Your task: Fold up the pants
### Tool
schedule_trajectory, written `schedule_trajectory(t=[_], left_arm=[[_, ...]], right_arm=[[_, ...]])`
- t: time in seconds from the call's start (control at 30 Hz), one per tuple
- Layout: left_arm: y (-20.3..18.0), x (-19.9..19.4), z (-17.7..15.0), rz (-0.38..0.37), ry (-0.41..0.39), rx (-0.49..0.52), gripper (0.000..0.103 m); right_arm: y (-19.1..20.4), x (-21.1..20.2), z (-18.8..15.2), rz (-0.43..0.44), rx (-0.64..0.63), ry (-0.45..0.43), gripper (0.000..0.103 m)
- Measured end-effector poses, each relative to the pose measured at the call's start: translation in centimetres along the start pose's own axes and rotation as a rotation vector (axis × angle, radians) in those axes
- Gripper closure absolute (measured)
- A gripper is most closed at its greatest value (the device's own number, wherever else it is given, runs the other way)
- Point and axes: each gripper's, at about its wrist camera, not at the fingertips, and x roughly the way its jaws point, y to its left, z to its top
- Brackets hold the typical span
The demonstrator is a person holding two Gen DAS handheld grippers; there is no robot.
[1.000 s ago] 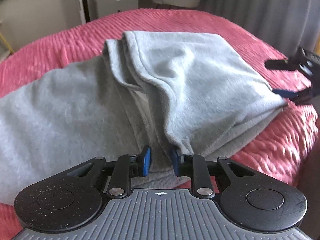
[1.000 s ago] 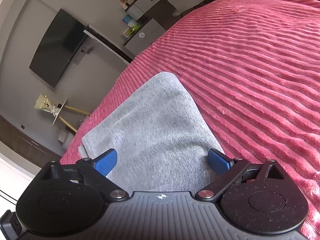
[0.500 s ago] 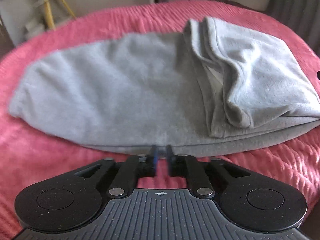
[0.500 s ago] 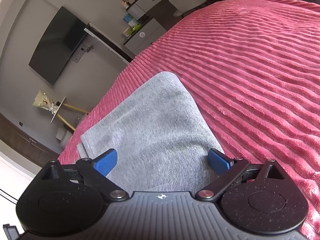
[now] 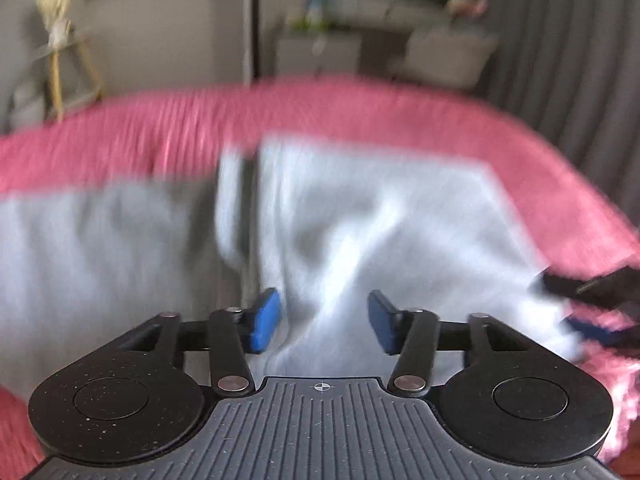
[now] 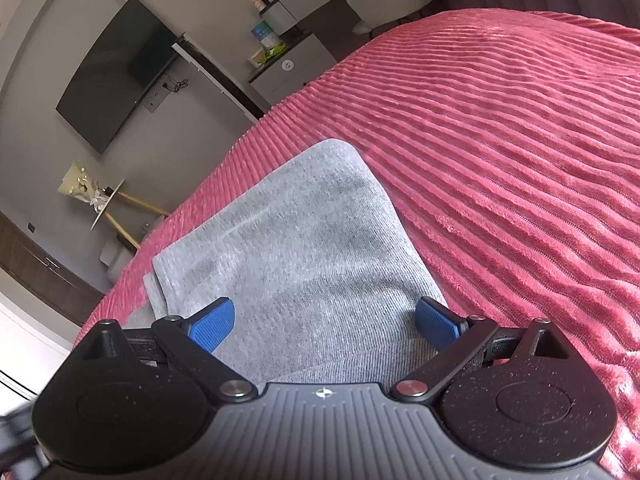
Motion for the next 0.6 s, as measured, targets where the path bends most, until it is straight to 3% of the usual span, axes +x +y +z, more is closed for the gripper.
schedule_trajectory(t=[0.03,0.1,0.23,0.4,0.53,0.6], left_arm=[[0.3,1.2,-0.7,0.048,0.023,0.008,0.055],[0.7,1.9,-1.4,0.105,0.023,0.025,0.046],[2.3,2.0,-1.3,0.057,0.037,-0.062,0.046],[1.6,2.1,-1.5,0.082,0.026,-0.033,0.045],[3.4,0.8,-1.6,0.063,0.038,-0.113,0.045],[4.3,0.4,-1.6,0.089,0.044,-0.161,0.04]], right_arm=[[0.1,0.1,0.0,-0.005,-0.009,0.001,0.006],[0.3,0.2,-0.1,-0.013,-0.026,0.002,0.006],[0.7,0.7,-0.1,-0.035,-0.054,0.007,0.006],[1.2,0.7,-0.4,-0.051,-0.094,0.013,0.006],[1.5,0.6,-0.5,-0.065,-0.118,0.016,0.006],[1.9,0.5,-0.7,-0.084,-0.148,0.019,0.006]])
